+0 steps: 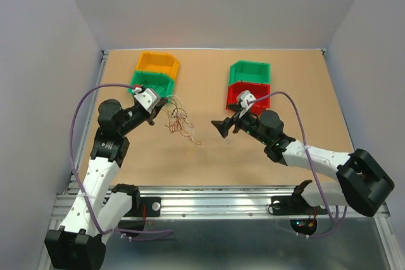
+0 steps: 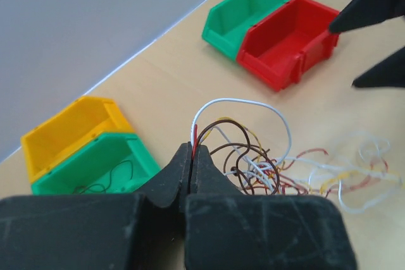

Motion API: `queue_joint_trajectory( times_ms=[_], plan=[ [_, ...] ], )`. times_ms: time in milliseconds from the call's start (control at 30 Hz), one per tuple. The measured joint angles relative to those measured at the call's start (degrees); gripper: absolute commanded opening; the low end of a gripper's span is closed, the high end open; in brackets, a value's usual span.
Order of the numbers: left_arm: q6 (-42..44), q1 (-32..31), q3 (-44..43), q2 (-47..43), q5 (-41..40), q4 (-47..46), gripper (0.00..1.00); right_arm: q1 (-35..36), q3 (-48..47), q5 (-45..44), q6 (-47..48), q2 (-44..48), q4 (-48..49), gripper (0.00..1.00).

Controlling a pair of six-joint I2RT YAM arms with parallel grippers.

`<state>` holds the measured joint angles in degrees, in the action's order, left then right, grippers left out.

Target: Untangle the cables

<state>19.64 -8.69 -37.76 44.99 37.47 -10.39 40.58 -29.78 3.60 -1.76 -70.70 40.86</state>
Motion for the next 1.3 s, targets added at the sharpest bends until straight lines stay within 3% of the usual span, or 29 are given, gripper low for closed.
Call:
queue_joint_trajectory(
  times_ms=[67, 300, 500, 600, 633, 667, 733, 767, 867, 1000, 1033, 1067, 1133, 1233, 1300],
  plan=[
    [-0.13, -0.09, -1.09, -0.26, 3.32, 1.22, 0.00, 0.00, -0.68, 8.22, 0.66, -2.75, 0.87, 1.00],
    [-1.57, -2.71, -5.86, 1.16, 10.62, 2.71, 0.00, 0.44, -7.89, 24.90, -1.25, -13.79, 7.15, 1.00],
    [-2.23, -7.82, -7.39, 3.41, 11.39, 3.04, 0.00, 1.81, -10.75, 29.49, -4.02, -20.28, 13.33, 0.90],
    [-2.49, -10.82, -7.41, 4.09, 10.38, 3.54, 0.00, 2.69, -12.44, 28.68, -4.90, -22.60, 15.26, 0.58],
    [-2.58, -11.52, -7.43, 4.11, 10.21, 3.74, 0.00, 2.78, -12.87, 28.41, -5.01, -23.10, 15.54, 0.25],
    [-2.69, -12.02, -7.67, 4.13, 10.01, 4.11, 0.00, 2.93, -13.22, 28.22, -5.09, -23.47, 16.09, 0.11],
    [-2.84, -12.68, -8.55, 4.13, 9.20, 4.63, 0.00, 3.02, -13.70, 27.17, -5.60, -23.98, 16.68, 0.00],
    [-2.89, -12.83, -9.75, 4.13, 7.82, 5.38, 0.00, 3.02, -13.70, 26.34, -5.70, -24.00, 17.03, 0.01],
    [-2.93, -13.05, -13.42, 4.00, 0.76, 7.87, 0.00, 3.06, -13.68, 23.80, -5.35, -23.65, 19.28, 0.15],
    [-2.86, -13.11, -20.31, 4.07, -7.19, 13.07, 0.00, 3.28, -13.64, 21.68, -4.31, -21.29, 20.94, 0.15],
    [-2.84, -13.11, -24.00, 4.37, -8.87, 14.40, 0.00, 3.30, -13.64, 21.59, -4.00, -20.59, 20.87, 0.13],
    [-2.99, -13.14, -26.86, 4.81, -9.77, 15.45, 0.00, 3.34, -13.68, 21.62, -3.69, -20.15, 21.00, 0.04],
    [-3.43, -13.60, -32.54, 6.45, -10.69, 18.97, 0.00, 3.61, -14.69, 21.64, -3.02, -19.74, 22.01, 0.01],
    [-4.31, -13.88, -40.04, 10.19, -13.55, 22.97, 0.00, 3.80, -16.48, 21.24, -2.05, -19.17, 22.60, 0.05],
    [-4.90, -13.97, -43.43, 12.50, -15.50, 24.98, 0.00, 3.80, -16.92, 20.68, -1.22, -18.84, 22.51, 0.15]
  ],
)
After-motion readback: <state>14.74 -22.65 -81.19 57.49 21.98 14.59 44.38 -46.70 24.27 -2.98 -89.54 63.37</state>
